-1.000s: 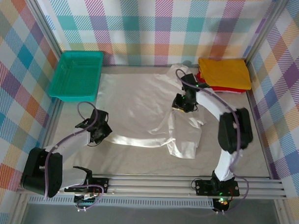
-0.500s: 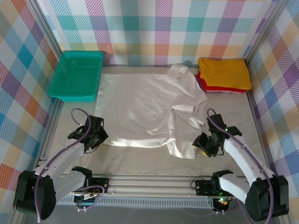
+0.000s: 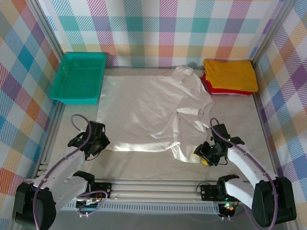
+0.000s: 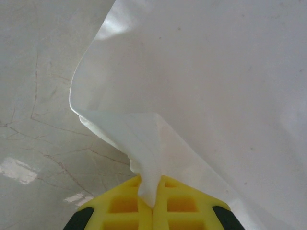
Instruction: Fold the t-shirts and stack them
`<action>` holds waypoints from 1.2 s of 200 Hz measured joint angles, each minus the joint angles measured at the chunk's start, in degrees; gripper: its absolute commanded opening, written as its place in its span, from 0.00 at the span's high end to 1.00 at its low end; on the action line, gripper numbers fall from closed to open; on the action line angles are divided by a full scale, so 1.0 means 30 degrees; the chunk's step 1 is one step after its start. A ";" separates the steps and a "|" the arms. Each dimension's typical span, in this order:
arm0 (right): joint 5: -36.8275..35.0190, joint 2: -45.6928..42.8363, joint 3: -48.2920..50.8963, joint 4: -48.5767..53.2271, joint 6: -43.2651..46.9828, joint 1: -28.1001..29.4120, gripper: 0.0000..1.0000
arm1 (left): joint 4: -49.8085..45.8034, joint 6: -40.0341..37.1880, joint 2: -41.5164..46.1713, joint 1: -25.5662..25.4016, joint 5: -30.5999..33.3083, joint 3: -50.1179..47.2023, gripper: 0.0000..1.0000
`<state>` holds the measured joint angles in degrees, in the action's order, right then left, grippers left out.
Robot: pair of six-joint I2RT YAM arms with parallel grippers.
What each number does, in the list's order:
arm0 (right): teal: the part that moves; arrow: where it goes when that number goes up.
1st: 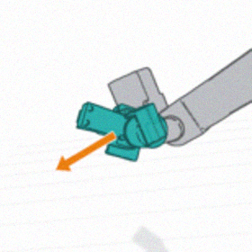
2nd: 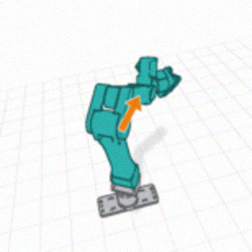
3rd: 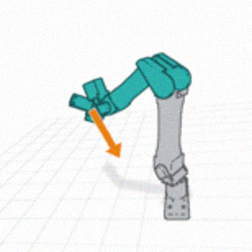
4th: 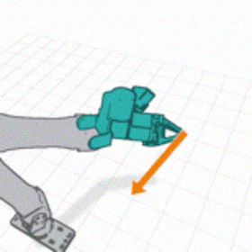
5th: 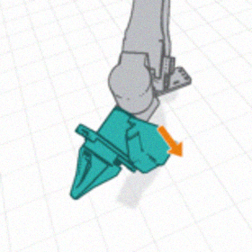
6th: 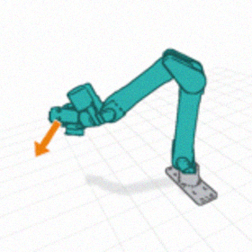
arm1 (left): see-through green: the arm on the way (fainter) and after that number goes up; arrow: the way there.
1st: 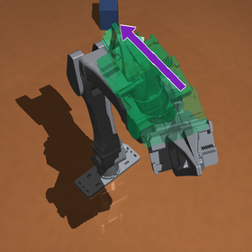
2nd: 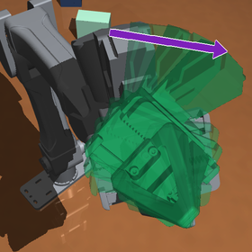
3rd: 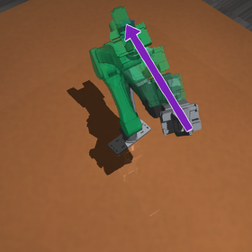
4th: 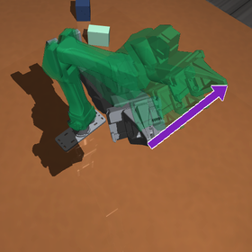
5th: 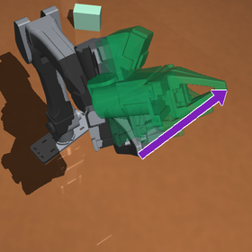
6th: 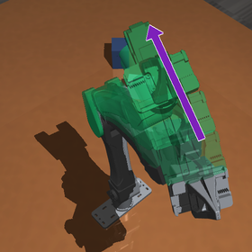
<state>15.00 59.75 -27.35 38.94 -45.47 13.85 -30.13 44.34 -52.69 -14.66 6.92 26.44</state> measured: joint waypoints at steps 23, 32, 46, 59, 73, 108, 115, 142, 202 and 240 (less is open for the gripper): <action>-0.0058 0.0612 0.0277 -0.0364 -0.0073 0.0000 0.52 | -0.0131 -0.0007 0.0080 0.0000 0.0036 -0.0015 1.00; -0.0248 0.0641 0.0277 -0.0255 -0.0066 0.0000 0.52 | -0.0204 0.0000 0.0153 0.0000 0.0036 -0.0015 1.00; -0.0364 0.0386 0.0386 -0.0204 -0.0066 0.0000 0.51 | -0.0350 0.0000 0.0233 0.0000 0.0080 -0.0015 1.00; -0.0277 0.0153 0.0663 -0.0452 -0.0080 0.0000 0.53 | -0.0423 0.0000 0.0226 0.0000 0.0087 -0.0015 1.00; -0.0131 0.0284 0.0998 -0.0976 -0.0095 0.0036 0.59 | -0.0408 0.0000 0.0226 0.0000 0.0095 -0.0022 1.00; -0.0663 0.0838 0.0852 -0.0474 -0.0007 0.0073 0.89 | -0.0495 0.0248 0.0423 0.0000 0.0095 -0.0022 1.00; -0.0831 0.0823 0.0787 -0.0255 0.0066 0.0073 0.93 | -0.0576 0.0321 0.0627 0.0000 0.0109 -0.0022 1.00; -0.0787 -0.0058 0.0117 0.0109 0.0095 0.0291 1.00 | -0.1683 0.0510 0.2106 0.0000 0.0197 0.0044 1.00; -0.0845 -0.4830 -0.1450 0.3920 -0.0780 0.0284 1.00 | -0.5333 0.1610 0.6113 -0.0007 0.0015 0.0284 1.00; -0.1290 -0.6907 -0.3701 0.7067 -0.1151 0.0240 1.00 | -0.6688 0.2251 0.8247 -0.0007 -0.0007 0.0474 1.00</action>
<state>11.14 39.03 -38.46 60.14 -48.93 14.57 -50.19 51.09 -27.94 -14.68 6.90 27.86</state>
